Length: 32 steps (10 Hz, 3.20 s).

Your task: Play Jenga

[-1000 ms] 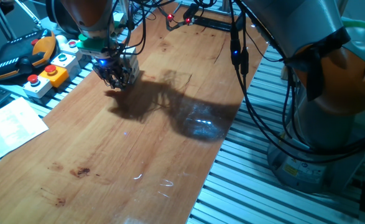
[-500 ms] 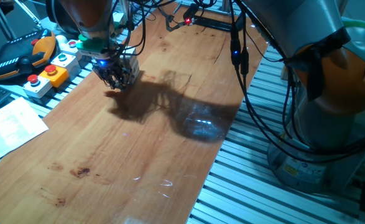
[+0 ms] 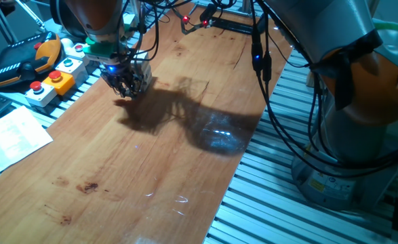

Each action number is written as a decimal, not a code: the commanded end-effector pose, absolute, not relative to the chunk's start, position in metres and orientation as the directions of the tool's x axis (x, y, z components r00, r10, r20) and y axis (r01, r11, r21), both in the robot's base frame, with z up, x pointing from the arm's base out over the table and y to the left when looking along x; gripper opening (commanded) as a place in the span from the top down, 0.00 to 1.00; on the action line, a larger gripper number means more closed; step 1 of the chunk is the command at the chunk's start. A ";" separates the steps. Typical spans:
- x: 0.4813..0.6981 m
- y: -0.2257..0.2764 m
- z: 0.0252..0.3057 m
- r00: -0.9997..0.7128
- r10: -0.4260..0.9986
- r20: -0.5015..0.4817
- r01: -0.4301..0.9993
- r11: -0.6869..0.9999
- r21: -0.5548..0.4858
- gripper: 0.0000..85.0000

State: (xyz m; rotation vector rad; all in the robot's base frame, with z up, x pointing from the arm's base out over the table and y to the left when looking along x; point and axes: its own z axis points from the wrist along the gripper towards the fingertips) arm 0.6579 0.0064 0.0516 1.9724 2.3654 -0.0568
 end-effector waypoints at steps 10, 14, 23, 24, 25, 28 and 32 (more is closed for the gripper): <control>0.655 0.013 0.051 -0.182 0.980 -0.083 0.983 0.183 0.012 0.99; 0.654 0.013 0.052 -0.182 0.980 -0.083 0.983 0.183 0.012 0.99; 0.649 0.025 0.042 -0.168 0.983 -0.076 0.985 0.171 0.026 0.99; 0.649 0.027 0.040 -0.150 0.985 -0.085 0.988 0.153 0.026 0.99; 0.649 0.028 0.039 -0.117 0.989 -0.088 0.992 0.119 0.027 0.99; 0.647 0.028 0.040 -0.062 0.995 -0.075 0.998 0.064 0.028 0.99; 0.647 0.029 0.037 -0.074 0.995 -0.069 0.996 0.077 0.038 0.98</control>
